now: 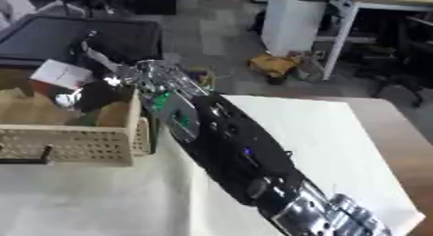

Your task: Pick up objects from table and place into drawer.

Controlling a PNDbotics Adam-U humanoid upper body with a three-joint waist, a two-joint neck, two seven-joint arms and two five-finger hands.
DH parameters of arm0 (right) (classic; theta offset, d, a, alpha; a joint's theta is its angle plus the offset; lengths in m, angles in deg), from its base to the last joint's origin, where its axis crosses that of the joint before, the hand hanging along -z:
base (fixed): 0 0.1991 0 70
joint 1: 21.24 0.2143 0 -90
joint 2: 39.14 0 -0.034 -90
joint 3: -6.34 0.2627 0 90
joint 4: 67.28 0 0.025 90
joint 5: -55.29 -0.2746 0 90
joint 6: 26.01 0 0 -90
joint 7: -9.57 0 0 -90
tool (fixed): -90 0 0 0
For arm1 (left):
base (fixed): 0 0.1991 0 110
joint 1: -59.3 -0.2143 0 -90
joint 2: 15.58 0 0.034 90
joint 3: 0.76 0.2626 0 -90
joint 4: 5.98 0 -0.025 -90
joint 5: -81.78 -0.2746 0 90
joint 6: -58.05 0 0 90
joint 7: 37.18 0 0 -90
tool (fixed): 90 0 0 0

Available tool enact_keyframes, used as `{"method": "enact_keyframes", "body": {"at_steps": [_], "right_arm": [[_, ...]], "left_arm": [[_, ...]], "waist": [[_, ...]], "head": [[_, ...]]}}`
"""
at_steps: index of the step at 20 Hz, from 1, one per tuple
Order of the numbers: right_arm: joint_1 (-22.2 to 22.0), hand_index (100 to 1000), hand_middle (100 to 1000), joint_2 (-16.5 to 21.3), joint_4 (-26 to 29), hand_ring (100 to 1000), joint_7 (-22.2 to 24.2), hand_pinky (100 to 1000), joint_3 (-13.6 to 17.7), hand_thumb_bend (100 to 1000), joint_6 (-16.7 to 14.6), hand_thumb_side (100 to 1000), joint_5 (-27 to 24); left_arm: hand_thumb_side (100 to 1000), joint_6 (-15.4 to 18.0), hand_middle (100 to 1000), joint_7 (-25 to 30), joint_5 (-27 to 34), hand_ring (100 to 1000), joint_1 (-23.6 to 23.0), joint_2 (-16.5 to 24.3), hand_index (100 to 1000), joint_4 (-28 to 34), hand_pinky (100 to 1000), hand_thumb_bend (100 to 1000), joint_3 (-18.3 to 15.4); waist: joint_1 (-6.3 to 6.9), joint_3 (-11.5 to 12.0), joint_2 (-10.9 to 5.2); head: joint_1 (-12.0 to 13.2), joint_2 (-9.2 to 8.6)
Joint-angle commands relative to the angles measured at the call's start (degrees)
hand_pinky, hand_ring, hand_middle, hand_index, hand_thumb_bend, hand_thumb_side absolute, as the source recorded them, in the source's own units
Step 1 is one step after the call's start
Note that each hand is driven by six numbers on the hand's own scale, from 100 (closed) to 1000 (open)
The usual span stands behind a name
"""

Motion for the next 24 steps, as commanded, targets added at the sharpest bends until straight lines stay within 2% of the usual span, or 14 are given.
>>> {"method": "enact_keyframes", "body": {"at_steps": [1, 5, 6, 12, 19, 24], "right_arm": [[1.0, 684, 390, 0.5, 0.0, 558, 1.2, 583, 0.5, 251, -0.8, 539, 0.4], [1.2, 809, 538, 0.6, 0.8, 652, 3.7, 624, 0.4, 375, -1.7, 588, 0.1], [1.2, 813, 546, 0.8, 1.0, 657, 4.0, 626, 0.5, 389, -1.8, 594, 0.2], [1.2, 836, 577, 1.1, 1.7, 692, 4.5, 639, 0.8, 456, -1.8, 618, 1.0], [0.8, 827, 570, 1.6, 2.7, 685, 3.1, 636, 1.4, 447, -1.6, 632, 1.6], [-0.2, 825, 552, 3.3, 5.5, 661, -0.2, 626, 3.9, 437, 0.2, 652, 0.5]], "left_arm": [[1000, 0.1, 571, 0.3, -0.4, 506, 0.4, 0.4, 681, 0.7, 518, 121, 0.0], [1000, 0.2, 571, 0.4, -0.5, 506, 0.4, 0.4, 680, 0.7, 518, 121, 0.1], [1000, 0.2, 571, 0.4, -0.5, 506, 0.3, 0.4, 680, 0.7, 518, 120, 0.1], [1000, 0.2, 571, 0.4, -0.5, 506, 0.3, 0.4, 679, 0.7, 517, 121, 0.1], [1000, 0.4, 569, 0.4, -0.3, 506, 0.3, 0.4, 677, 0.7, 516, 121, 0.1], [1000, 0.8, 569, 0.2, 0.0, 507, 0.4, 0.5, 678, 0.7, 517, 123, 0.0]], "waist": [[0.61, 0.1, -0.78], [0.70, 0.1, -0.76], [0.71, 0.0, -0.75], [0.73, 0.0, -0.79], [0.98, -0.2, -0.93], [1.21, -0.4, -1.12]], "head": [[0.0, 0.06], [-0.1, 0.12], [-0.1, 0.08], [-0.1, 0.11], [-0.1, -0.17], [0.3, -0.17]]}}
